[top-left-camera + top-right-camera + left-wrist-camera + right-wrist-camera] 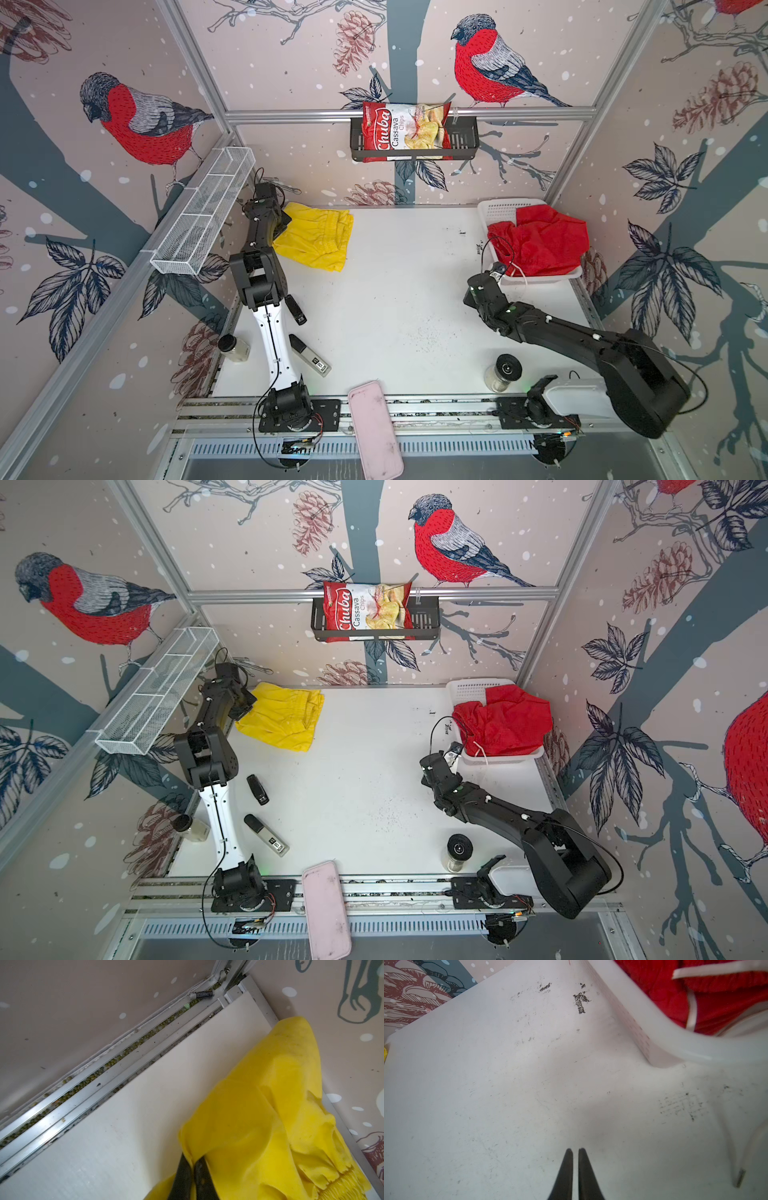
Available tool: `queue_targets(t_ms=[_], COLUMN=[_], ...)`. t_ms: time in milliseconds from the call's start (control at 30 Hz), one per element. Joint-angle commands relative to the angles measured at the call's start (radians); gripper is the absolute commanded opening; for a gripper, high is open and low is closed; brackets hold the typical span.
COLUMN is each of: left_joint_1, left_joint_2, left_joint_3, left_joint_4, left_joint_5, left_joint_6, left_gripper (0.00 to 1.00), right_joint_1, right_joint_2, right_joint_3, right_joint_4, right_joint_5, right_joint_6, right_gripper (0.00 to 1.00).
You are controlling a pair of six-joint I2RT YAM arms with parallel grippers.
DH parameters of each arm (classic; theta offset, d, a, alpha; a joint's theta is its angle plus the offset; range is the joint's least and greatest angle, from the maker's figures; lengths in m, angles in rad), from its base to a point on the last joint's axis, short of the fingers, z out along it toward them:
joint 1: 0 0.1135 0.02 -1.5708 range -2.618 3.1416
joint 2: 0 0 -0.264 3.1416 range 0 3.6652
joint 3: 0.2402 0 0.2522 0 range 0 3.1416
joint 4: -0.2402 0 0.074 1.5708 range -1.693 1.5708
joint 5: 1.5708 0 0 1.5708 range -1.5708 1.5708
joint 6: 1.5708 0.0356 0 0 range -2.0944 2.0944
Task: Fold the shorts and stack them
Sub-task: 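Set the shorts down at the far corner and open the left gripper, then reach the right gripper into the basket and grasp the red shorts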
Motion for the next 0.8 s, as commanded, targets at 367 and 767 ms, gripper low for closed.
queue_targets(t_ms=[367, 767], left_joint_1=[-0.022, -0.412], left_joint_2=[-0.388, -0.793], left_joint_3=[-0.411, -0.77], left_joint_4=[0.172, 0.245], left_joint_5=[0.084, 0.043], left_joint_6=[-0.082, 0.093], left_gripper=[0.61, 0.61], right_joint_1=[-0.016, -0.021], right_joint_2=[0.02, -0.062], right_joint_3=[0.062, 0.236], right_joint_4=[-0.007, -0.16], right_joint_5=[-0.01, 0.099], right_joint_6=[-0.034, -0.066], right_gripper=[0.45, 0.88])
